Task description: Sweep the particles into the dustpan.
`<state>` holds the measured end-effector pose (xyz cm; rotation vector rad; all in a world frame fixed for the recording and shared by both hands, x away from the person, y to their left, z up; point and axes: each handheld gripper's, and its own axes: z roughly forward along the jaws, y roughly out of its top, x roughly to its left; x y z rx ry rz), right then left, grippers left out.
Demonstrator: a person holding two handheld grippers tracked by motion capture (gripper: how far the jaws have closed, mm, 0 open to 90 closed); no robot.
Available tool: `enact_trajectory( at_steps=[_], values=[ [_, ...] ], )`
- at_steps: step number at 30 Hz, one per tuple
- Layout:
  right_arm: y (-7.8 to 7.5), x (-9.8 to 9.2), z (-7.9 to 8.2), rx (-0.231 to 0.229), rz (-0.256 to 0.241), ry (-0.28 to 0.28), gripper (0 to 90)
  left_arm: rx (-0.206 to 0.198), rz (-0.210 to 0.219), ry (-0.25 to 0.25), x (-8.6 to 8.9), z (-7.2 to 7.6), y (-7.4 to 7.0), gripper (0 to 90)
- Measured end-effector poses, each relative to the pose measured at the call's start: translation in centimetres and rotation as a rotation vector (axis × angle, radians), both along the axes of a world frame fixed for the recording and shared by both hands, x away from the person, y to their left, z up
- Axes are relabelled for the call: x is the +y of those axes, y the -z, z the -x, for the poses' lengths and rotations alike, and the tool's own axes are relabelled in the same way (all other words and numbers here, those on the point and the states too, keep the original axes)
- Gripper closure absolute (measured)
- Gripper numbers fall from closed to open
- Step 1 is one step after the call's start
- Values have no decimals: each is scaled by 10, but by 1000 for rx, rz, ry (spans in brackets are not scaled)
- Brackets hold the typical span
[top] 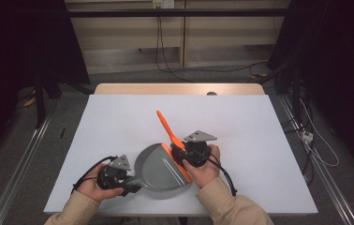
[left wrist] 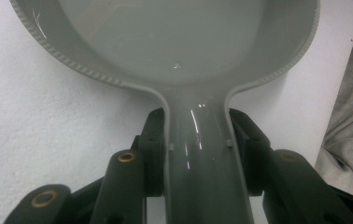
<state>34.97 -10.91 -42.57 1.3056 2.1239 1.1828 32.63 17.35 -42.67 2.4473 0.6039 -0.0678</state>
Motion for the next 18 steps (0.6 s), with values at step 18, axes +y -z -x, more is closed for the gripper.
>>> enact_trajectory(
  at_steps=[18],
  values=[
    [0, 12, 4, -10, -24, -20, 708, 10, -1, -3, 1, 0, 2, 624]
  ],
)
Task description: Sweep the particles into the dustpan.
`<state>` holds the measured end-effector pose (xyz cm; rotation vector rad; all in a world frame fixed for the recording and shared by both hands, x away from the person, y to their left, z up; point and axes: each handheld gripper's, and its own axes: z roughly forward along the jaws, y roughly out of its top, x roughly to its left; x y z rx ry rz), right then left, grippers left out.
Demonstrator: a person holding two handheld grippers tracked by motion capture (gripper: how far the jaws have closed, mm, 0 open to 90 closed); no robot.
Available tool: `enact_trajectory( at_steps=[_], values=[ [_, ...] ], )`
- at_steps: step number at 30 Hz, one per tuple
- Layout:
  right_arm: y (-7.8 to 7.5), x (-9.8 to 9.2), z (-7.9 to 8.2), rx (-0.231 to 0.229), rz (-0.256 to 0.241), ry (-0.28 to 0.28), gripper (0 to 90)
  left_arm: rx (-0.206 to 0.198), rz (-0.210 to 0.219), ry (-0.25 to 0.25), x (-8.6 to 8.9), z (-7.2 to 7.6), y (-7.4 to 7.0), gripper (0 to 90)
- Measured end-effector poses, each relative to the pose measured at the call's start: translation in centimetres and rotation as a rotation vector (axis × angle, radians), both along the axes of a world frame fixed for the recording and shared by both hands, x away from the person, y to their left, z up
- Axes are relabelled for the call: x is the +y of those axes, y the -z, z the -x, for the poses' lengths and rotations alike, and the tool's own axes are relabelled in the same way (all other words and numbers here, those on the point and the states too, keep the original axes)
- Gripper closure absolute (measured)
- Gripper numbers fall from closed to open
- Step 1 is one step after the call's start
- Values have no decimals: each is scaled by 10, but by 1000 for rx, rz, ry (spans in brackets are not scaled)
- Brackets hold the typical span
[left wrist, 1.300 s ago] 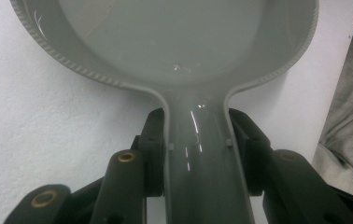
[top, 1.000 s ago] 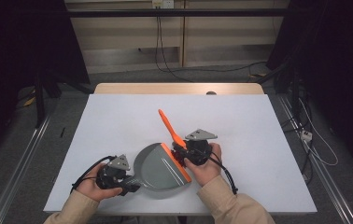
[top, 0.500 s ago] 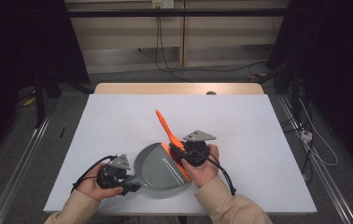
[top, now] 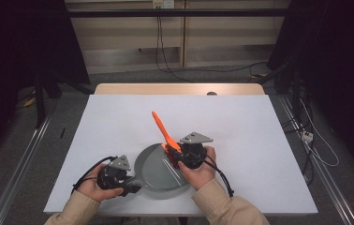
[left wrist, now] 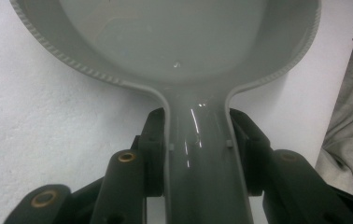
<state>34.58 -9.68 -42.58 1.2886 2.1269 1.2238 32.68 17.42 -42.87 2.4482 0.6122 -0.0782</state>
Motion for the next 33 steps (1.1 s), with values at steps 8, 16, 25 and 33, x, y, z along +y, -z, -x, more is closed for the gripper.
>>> enact_trajectory(
  at_steps=[8, 16, 25, 33],
  values=[
    [-4, 9, 3, -9, -26, -29, 709, 3, -2, -4, 0, 0, 1, 625],
    [-12, 20, 6, -21, -73, -82, 712, 5, 3, -7, 1, 0, 2, 625],
    [-19, -7, -9, -47, -70, -15, 712, 8, 0, -9, 2, 0, 3, 625],
    [-2, -23, -19, -36, 8, 41, 713, 9, 2, -13, 2, -1, 4, 626]
  ],
)
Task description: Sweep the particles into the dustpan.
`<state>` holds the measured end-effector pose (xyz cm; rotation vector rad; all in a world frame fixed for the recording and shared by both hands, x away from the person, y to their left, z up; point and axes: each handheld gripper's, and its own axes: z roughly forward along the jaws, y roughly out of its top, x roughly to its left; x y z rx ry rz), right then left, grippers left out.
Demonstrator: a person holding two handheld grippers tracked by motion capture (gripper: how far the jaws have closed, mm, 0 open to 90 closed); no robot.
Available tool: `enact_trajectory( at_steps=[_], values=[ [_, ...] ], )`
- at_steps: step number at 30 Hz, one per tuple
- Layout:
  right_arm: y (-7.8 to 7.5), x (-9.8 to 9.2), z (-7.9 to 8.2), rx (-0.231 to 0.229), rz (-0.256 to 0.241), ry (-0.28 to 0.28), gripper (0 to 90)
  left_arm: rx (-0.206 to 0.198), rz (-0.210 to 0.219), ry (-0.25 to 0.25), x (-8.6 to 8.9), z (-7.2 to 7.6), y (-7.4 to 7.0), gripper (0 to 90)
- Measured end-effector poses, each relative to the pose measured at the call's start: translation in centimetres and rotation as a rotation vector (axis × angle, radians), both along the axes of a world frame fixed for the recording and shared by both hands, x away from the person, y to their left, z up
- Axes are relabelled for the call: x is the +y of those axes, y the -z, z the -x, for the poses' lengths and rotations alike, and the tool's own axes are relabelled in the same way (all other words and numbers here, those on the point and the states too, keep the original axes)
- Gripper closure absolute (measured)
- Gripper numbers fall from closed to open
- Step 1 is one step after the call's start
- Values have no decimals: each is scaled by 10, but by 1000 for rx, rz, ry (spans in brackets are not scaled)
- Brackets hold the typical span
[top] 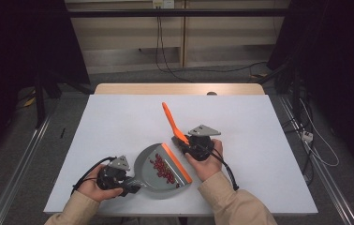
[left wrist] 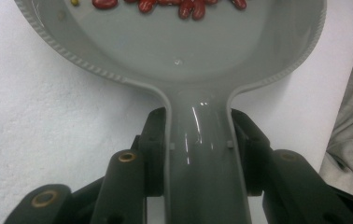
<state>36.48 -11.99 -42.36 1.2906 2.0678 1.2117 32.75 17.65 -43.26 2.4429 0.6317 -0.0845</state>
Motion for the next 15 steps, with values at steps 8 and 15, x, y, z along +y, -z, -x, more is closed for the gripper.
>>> enact_trajectory(
  at_steps=[8, 15],
  values=[
    [5, 15, 8, -12, 30, -51, 709, -2, 10, -13, -1, -1, 1, 626],
    [-1, 30, 16, -9, -28, -89, 712, -9, 11, -33, -1, -1, 1, 626]
  ],
)
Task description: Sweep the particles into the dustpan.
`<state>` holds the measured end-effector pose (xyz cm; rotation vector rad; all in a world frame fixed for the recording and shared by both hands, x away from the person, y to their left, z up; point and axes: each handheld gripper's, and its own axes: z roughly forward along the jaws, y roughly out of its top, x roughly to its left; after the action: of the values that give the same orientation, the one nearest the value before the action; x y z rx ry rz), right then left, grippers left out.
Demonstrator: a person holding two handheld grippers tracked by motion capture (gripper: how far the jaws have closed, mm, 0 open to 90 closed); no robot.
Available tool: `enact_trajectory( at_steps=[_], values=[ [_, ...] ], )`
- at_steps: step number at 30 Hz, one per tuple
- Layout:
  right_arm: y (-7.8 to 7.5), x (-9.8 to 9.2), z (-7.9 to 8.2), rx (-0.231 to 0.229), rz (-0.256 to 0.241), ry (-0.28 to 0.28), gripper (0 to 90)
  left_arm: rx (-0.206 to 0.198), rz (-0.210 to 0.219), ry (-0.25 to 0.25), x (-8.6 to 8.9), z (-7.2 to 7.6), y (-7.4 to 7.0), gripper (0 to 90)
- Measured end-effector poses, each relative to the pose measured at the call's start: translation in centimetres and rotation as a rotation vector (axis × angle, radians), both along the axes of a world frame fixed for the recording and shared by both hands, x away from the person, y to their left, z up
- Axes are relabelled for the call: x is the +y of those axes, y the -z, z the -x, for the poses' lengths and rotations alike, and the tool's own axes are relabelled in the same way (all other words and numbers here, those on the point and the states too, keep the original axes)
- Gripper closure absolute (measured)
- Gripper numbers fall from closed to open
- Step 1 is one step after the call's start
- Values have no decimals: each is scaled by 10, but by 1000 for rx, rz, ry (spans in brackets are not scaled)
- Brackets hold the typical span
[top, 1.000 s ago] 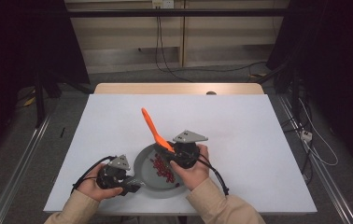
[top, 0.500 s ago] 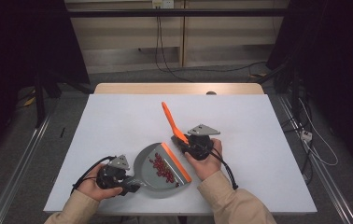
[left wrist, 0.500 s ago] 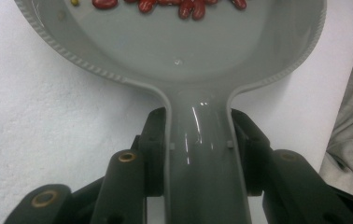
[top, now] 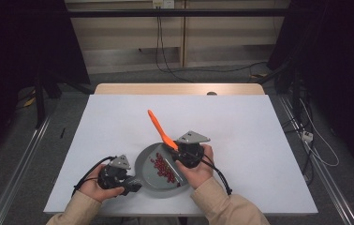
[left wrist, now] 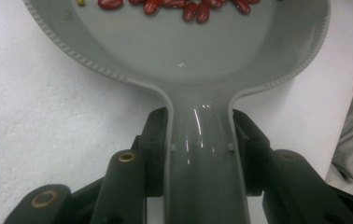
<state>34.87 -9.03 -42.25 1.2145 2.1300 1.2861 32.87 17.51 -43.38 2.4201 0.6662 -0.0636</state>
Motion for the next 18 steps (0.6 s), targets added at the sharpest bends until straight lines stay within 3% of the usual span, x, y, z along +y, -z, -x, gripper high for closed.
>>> enact_trajectory(
  at_steps=[2, 4, 6, 9, 15, 18],
  values=[
    [-2, 2, 1, 15, -36, -16, 712, -1, 7, -4, 0, -1, 1, 626],
    [-5, 5, 4, -11, -2, -24, 712, -3, 20, -10, 1, 0, 1, 627],
    [-7, 2, 3, -14, -17, -16, 712, -11, 11, -7, 1, 0, 1, 628],
    [-9, -10, -2, -6, -43, 15, 712, -21, 38, -17, 2, 2, 0, 629],
    [-13, -41, -7, -13, -33, 70, 712, -36, 40, -25, 3, 2, 0, 630],
    [-15, -57, -9, -17, -34, 99, 712, -47, 41, -57, 7, 1, -1, 630]
  ],
)
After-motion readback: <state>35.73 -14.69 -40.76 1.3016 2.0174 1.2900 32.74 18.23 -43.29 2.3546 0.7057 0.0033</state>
